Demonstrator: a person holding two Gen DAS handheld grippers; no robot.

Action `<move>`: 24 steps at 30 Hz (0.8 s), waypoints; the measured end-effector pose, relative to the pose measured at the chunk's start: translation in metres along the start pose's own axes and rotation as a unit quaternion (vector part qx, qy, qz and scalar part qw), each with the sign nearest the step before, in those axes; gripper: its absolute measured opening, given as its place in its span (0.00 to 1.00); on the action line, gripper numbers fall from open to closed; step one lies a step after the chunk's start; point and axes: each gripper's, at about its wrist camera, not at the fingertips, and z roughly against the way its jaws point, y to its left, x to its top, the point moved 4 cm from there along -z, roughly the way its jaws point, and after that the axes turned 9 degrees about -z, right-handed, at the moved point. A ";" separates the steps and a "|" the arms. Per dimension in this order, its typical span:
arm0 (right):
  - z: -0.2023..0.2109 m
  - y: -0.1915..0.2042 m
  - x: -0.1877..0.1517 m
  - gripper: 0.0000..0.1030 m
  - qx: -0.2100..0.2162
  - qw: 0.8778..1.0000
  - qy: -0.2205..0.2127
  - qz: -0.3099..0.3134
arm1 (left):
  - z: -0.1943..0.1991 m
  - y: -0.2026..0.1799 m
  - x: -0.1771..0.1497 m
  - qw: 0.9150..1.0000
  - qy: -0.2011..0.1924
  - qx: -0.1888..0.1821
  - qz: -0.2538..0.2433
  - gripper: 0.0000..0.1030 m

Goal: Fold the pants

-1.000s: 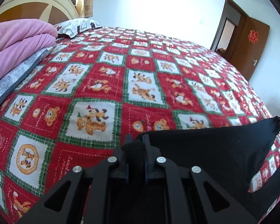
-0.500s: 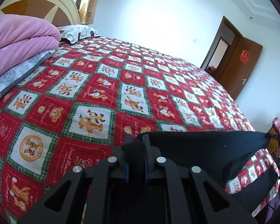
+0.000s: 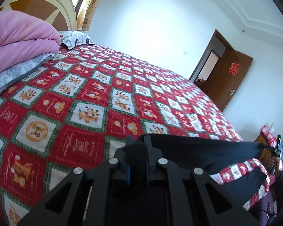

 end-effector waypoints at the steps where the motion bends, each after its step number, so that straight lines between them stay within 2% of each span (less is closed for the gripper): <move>1: 0.003 -0.004 -0.003 0.05 0.000 1.000 -0.001 -0.003 | 0.005 -0.001 -0.003 1.000 -0.003 -0.004 0.001 0.11; 6: 0.023 -0.025 -0.025 0.05 0.008 1.000 -0.009 -0.025 | 0.021 -0.005 -0.024 1.000 -0.004 -0.019 0.001 0.11; 17: 0.071 -0.050 -0.074 0.05 0.033 0.999 -0.033 -0.024 | 0.046 -0.004 -0.075 0.999 0.009 -0.038 -0.002 0.11; 24: 0.082 -0.072 -0.112 0.04 0.023 0.998 -0.026 -0.043 | 0.053 -0.006 -0.102 0.998 0.010 -0.056 -0.025 0.11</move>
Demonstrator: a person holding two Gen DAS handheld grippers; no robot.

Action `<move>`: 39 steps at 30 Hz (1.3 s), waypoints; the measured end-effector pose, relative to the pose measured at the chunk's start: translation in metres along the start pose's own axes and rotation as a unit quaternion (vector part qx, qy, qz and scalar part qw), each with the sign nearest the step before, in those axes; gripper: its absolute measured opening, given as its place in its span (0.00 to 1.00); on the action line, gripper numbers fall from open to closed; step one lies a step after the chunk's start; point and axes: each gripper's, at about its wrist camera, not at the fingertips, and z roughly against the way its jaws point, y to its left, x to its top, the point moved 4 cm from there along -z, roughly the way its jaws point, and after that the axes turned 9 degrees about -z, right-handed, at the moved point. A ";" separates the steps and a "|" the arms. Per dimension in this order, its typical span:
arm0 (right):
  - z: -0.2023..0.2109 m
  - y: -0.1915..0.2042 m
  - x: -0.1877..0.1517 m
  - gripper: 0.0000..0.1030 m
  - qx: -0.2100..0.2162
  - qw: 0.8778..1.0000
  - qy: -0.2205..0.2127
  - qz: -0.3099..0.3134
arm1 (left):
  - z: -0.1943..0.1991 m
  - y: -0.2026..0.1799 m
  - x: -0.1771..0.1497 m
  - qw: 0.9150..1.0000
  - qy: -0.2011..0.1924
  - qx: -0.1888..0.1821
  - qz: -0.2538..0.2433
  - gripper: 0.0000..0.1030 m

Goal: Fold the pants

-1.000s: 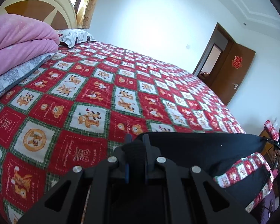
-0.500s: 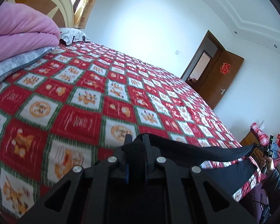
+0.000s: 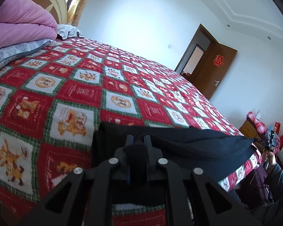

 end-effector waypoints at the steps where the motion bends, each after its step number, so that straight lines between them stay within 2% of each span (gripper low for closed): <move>1: 0.001 -0.004 -0.005 0.03 -0.004 1.000 0.002 -0.002 | 0.000 0.000 -0.003 1.000 0.002 -0.001 -0.002 0.11; 9: 0.007 -0.026 -0.035 0.02 -0.013 0.999 0.017 -0.023 | -0.003 -0.001 -0.018 0.999 0.019 0.009 -0.028 0.11; 16: 0.012 -0.031 -0.042 0.00 -0.018 0.999 0.010 -0.031 | -0.003 -0.003 -0.027 0.996 0.032 0.034 -0.081 0.12; 19: 0.009 -0.040 -0.044 0.00 -0.056 0.998 0.004 -0.026 | -0.004 -0.002 -0.031 0.993 0.040 0.044 -0.098 0.15; 22: 0.018 -0.054 -0.040 0.00 -0.041 0.997 -0.010 -0.065 | -0.005 -0.004 -0.032 0.992 0.041 0.051 -0.107 0.16; 25: 0.030 -0.050 -0.034 0.01 -0.042 0.997 -0.019 -0.064 | -0.005 -0.005 -0.031 0.990 0.042 0.062 -0.115 0.22; 29: 0.051 0.011 -0.031 0.04 -0.014 1.000 -0.024 0.010 | -0.002 -0.005 -0.030 0.986 0.040 0.087 -0.136 0.43; 30: 0.053 0.028 -0.033 0.12 -0.004 0.999 -0.021 0.027 | -0.001 -0.005 -0.031 0.985 0.039 0.093 -0.142 0.47; 31: 0.054 0.049 -0.036 0.35 0.011 0.999 -0.017 0.048 | 0.000 -0.004 -0.031 0.984 0.038 0.094 -0.144 0.48; 33: 0.056 0.099 -0.049 0.64 0.050 0.994 -0.002 0.099 | -0.001 -0.002 -0.032 0.985 0.038 0.091 -0.143 0.48; 35: 0.055 0.159 -0.070 0.64 0.094 0.983 0.008 0.157 | -0.003 -0.002 -0.032 0.983 0.039 0.095 -0.152 0.46; 37: 0.050 0.205 -0.094 0.64 0.110 0.971 0.026 0.211 | -0.002 -0.007 -0.033 0.979 0.036 0.102 -0.175 0.42; 39: 0.042 0.257 -0.126 0.64 0.123 0.953 0.043 0.273 | 0.000 -0.014 -0.033 0.973 0.037 0.108 -0.199 0.39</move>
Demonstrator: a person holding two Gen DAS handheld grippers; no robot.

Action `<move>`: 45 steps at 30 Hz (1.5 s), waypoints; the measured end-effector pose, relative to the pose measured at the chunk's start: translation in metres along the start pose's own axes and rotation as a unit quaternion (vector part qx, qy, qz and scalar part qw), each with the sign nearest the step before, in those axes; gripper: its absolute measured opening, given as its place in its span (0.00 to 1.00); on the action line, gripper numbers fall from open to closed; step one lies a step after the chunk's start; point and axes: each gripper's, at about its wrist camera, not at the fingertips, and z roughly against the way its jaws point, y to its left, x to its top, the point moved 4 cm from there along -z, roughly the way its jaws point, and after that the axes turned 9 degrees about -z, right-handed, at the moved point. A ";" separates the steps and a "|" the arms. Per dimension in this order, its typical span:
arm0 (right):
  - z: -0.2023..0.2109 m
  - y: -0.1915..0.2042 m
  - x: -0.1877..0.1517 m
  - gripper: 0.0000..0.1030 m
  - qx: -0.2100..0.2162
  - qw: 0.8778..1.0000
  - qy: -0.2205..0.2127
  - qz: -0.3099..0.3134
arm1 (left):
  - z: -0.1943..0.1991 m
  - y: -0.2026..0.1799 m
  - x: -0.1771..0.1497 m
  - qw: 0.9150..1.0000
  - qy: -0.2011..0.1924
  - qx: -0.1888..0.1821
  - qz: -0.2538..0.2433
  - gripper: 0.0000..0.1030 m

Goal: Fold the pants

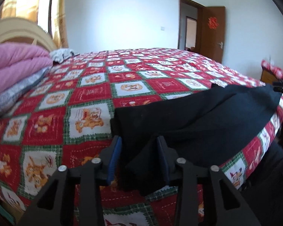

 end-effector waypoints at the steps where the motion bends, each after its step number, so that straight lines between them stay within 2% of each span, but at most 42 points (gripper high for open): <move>1: -0.009 0.026 -0.002 0.64 0.016 1.000 0.006 0.026 | 0.002 -0.002 0.001 1.000 -0.001 0.002 -0.009 0.39; 5: -0.033 0.101 -0.015 0.64 0.059 0.992 0.023 0.110 | 0.011 -0.009 -0.001 1.000 -0.004 -0.012 -0.027 0.39; 8: -0.050 0.134 -0.020 0.64 0.077 0.985 0.031 0.150 | 0.011 -0.013 -0.004 0.999 0.000 -0.020 -0.039 0.39; 12: -0.069 0.158 -0.025 0.63 0.084 0.979 0.052 0.180 | 0.011 -0.021 -0.003 0.998 0.002 -0.031 -0.054 0.20; 14: -0.075 0.162 -0.027 0.61 0.090 0.977 0.065 0.183 | 0.009 -0.028 -0.001 0.996 0.010 -0.029 -0.079 0.12; 16: -0.078 0.164 -0.031 0.38 0.093 0.975 0.077 0.186 | 0.006 -0.034 0.001 0.994 0.016 -0.011 -0.108 0.10; 18: -0.084 0.166 -0.033 0.29 0.094 0.973 0.092 0.190 | 0.004 -0.036 0.008 0.991 0.014 0.001 -0.131 0.10; 20: -0.086 0.168 -0.034 0.24 0.096 0.972 0.096 0.193 | 0.002 -0.035 0.017 0.988 0.013 0.015 -0.155 0.10; 22: -0.086 0.170 -0.033 0.05 0.102 0.971 0.099 0.193 | 0.000 -0.031 0.029 0.985 0.009 0.020 -0.169 0.10; 23: -0.085 0.170 -0.031 0.03 0.103 0.971 0.101 0.189 | 0.000 -0.028 0.036 0.984 0.004 0.023 -0.175 0.10; 29: -0.074 0.156 0.011 0.03 0.107 0.982 0.075 0.138 | -0.001 -0.007 0.074 0.981 -0.016 0.037 -0.188 0.10; 33: -0.052 0.146 0.038 0.03 0.114 0.987 0.035 0.103 | 0.001 -0.010 0.075 0.978 -0.029 0.043 -0.203 0.10; 35: -0.043 0.152 0.029 0.03 0.126 0.985 0.039 0.113 | -0.006 -0.009 0.058 0.978 -0.016 0.038 -0.205 0.10; 39: -0.050 0.175 -0.030 0.03 0.125 0.971 0.088 0.186 | -0.013 -0.010 0.012 0.980 0.015 0.017 -0.197 0.10; 43: -0.062 0.180 -0.064 0.03 0.113 0.965 0.112 0.208 | -0.005 -0.016 -0.006 0.983 0.008 0.006 -0.183 0.11; 45: -0.063 0.179 -0.064 0.03 0.119 0.965 0.116 0.203 | -0.003 -0.014 -0.007 0.984 0.000 0.010 -0.177 0.18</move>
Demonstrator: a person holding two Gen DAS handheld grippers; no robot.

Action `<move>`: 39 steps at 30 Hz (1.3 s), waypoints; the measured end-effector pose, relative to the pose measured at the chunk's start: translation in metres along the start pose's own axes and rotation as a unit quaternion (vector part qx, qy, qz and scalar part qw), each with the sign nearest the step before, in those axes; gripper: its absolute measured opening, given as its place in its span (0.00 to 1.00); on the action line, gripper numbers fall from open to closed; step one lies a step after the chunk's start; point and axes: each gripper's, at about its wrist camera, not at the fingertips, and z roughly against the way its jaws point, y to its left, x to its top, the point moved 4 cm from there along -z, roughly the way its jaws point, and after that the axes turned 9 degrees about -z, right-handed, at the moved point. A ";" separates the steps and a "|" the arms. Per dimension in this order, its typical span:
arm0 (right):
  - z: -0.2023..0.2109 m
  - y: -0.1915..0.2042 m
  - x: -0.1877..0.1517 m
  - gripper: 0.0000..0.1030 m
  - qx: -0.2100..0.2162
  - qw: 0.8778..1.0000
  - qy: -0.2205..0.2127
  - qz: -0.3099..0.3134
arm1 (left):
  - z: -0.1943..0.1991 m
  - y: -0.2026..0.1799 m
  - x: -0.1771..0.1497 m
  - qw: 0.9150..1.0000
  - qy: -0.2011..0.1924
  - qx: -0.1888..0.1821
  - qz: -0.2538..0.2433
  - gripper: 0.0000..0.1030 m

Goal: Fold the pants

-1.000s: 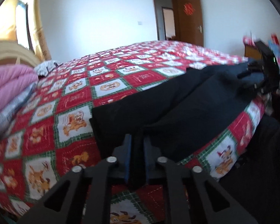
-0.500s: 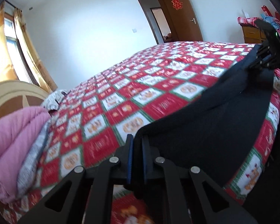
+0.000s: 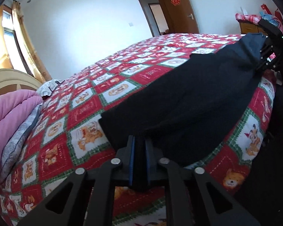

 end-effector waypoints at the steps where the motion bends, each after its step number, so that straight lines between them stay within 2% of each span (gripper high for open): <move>1: 0.000 0.000 0.001 0.03 0.000 1.000 0.001 0.003 | 0.001 0.003 -0.001 1.000 -0.001 -0.001 0.005 0.20; 3: -0.001 0.002 0.002 0.03 0.002 1.000 0.008 0.006 | 0.006 0.008 -0.003 1.000 -0.002 0.007 0.007 0.36; 5: 0.000 0.003 0.002 0.04 0.002 1.000 0.012 0.012 | 0.013 0.011 -0.006 1.000 0.000 0.003 0.005 0.41; 8: 0.004 0.003 -0.003 0.04 0.012 1.000 0.021 0.013 | 0.022 0.013 -0.019 0.999 0.022 0.020 -0.020 0.58; 10: 0.007 0.002 -0.010 0.04 0.023 0.999 0.031 0.014 | 0.024 0.017 -0.032 0.998 0.044 0.032 -0.028 0.61; 11: 0.008 0.002 -0.013 0.04 0.021 0.999 0.032 0.017 | 0.025 0.020 -0.040 0.997 0.060 0.046 -0.031 0.64; 13: 0.008 0.000 -0.015 0.04 0.016 0.999 0.033 0.020 | 0.026 0.029 -0.054 0.994 0.082 0.073 -0.029 0.64; 16: 0.015 0.001 -0.009 0.04 0.021 0.999 0.023 0.015 | 0.031 0.050 -0.067 0.991 0.093 0.099 0.015 0.64; 19: 0.022 0.014 0.005 0.04 0.035 0.999 -0.002 0.022 | 0.038 0.069 -0.059 0.989 0.060 0.091 0.102 0.64; 23: 0.018 0.047 0.031 0.04 0.052 0.997 -0.025 0.041 | 0.039 0.072 -0.021 0.982 -0.015 0.023 0.186 0.64; 25: 0.012 0.064 0.044 0.04 0.057 0.996 -0.033 0.054 | 0.028 0.069 -0.005 0.977 -0.025 -0.008 0.210 0.64; 27: 0.006 0.075 0.055 0.04 0.060 0.996 -0.042 0.055 | 0.009 0.065 0.009 0.971 -0.021 -0.043 0.234 0.63; 28: 0.004 0.078 0.060 0.04 0.059 0.996 -0.046 0.052 | 0.002 0.063 0.011 0.970 -0.014 -0.048 0.239 0.60; 30: -0.002 0.083 0.069 0.04 0.051 0.996 -0.056 0.042 | -0.019 0.059 0.015 0.967 0.002 -0.063 0.247 0.40; 31: -0.005 0.084 0.072 0.04 0.048 0.996 -0.059 0.039 | -0.029 0.058 0.016 0.967 0.014 -0.063 0.248 0.34; 33: -0.010 0.087 0.076 0.04 0.035 0.997 -0.063 0.040 | -0.038 0.053 0.016 0.965 0.027 -0.066 0.253 0.13; 34: -0.013 0.090 0.077 0.04 0.026 0.996 -0.063 0.049 | -0.039 0.051 0.017 0.965 0.029 -0.067 0.253 0.12; 36: -0.018 0.097 0.078 0.04 0.019 0.996 -0.062 0.066 | -0.043 0.051 0.018 0.967 0.038 -0.044 0.247 0.11; 39: -0.025 0.105 0.084 0.04 0.031 0.995 -0.063 0.068 | -0.046 0.056 0.018 0.966 0.041 -0.019 0.254 0.11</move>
